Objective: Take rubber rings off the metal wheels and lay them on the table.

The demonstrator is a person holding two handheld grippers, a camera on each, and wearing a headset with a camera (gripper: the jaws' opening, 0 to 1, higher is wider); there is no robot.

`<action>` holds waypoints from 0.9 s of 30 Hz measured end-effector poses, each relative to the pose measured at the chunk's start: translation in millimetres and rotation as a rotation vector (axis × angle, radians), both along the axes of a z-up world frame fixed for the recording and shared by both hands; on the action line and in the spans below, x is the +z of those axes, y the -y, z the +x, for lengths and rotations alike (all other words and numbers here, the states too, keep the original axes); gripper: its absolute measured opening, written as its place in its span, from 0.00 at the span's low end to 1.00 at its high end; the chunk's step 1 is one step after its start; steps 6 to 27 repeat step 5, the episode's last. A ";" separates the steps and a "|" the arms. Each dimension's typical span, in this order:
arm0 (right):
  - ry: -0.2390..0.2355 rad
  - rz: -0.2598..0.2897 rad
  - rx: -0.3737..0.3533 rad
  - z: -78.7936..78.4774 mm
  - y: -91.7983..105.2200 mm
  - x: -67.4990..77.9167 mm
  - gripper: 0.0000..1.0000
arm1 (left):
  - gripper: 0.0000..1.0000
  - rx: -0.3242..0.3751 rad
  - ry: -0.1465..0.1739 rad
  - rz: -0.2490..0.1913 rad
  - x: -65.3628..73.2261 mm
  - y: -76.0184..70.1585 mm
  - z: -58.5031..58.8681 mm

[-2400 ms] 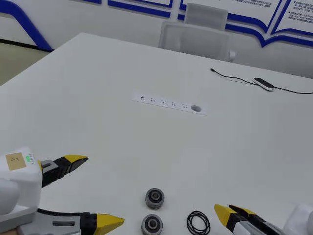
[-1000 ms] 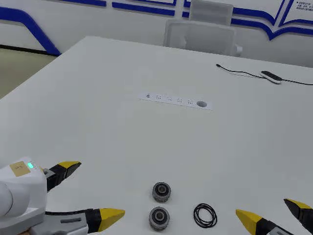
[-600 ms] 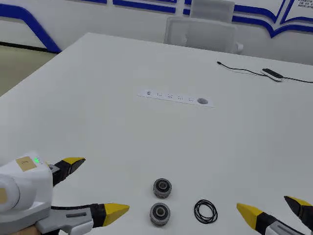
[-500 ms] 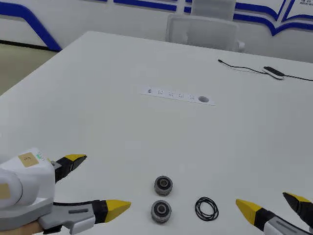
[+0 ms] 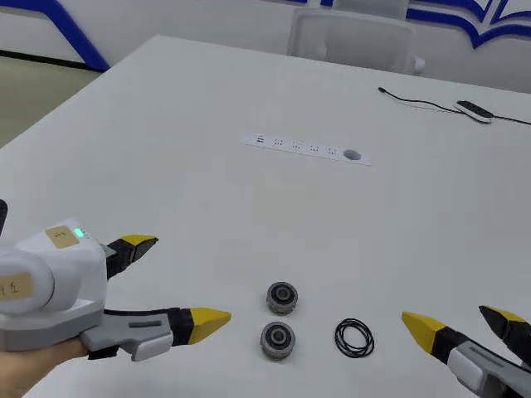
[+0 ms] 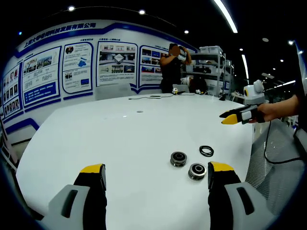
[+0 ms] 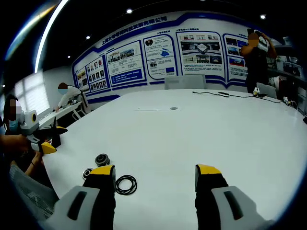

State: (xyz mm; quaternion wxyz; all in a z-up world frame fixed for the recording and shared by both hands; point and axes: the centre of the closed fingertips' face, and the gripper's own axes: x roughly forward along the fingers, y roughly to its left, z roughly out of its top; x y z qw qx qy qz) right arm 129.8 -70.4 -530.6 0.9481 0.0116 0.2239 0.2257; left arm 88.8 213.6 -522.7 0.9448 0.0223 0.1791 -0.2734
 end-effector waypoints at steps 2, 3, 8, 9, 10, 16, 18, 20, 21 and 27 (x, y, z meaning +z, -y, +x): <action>0.001 0.002 -0.002 0.3 -0.5 0.4 0.68 | 0.90 -0.003 -0.001 -0.001 -1.7 0.0 0.1; 0.000 0.003 -0.002 0.2 -0.8 0.3 0.68 | 0.90 -0.003 -0.002 0.000 -2.2 0.3 0.0; -0.001 0.005 -0.002 -0.8 -3.1 0.8 0.68 | 0.90 -0.004 -0.001 0.000 -3.1 0.5 -0.3; -0.001 0.005 -0.002 -0.8 -3.1 0.8 0.68 | 0.90 -0.004 -0.001 0.000 -3.1 0.5 -0.3; -0.001 0.005 -0.002 -0.8 -3.1 0.8 0.68 | 0.90 -0.004 -0.001 0.000 -3.1 0.5 -0.3; -0.001 0.005 -0.002 -0.8 -3.1 0.8 0.68 | 0.90 -0.004 -0.001 0.000 -3.1 0.5 -0.3; -0.001 0.005 -0.002 -0.8 -3.1 0.8 0.68 | 0.90 -0.004 -0.001 0.000 -3.1 0.5 -0.3; -0.001 0.005 -0.002 -0.8 -3.1 0.8 0.68 | 0.90 -0.004 -0.001 0.000 -3.1 0.5 -0.3; -0.001 0.005 -0.002 -0.8 -3.1 0.8 0.68 | 0.90 -0.004 -0.001 0.000 -3.1 0.5 -0.3; -0.001 0.005 -0.002 -0.8 -3.1 0.8 0.68 | 0.90 -0.004 -0.001 0.000 -3.1 0.5 -0.3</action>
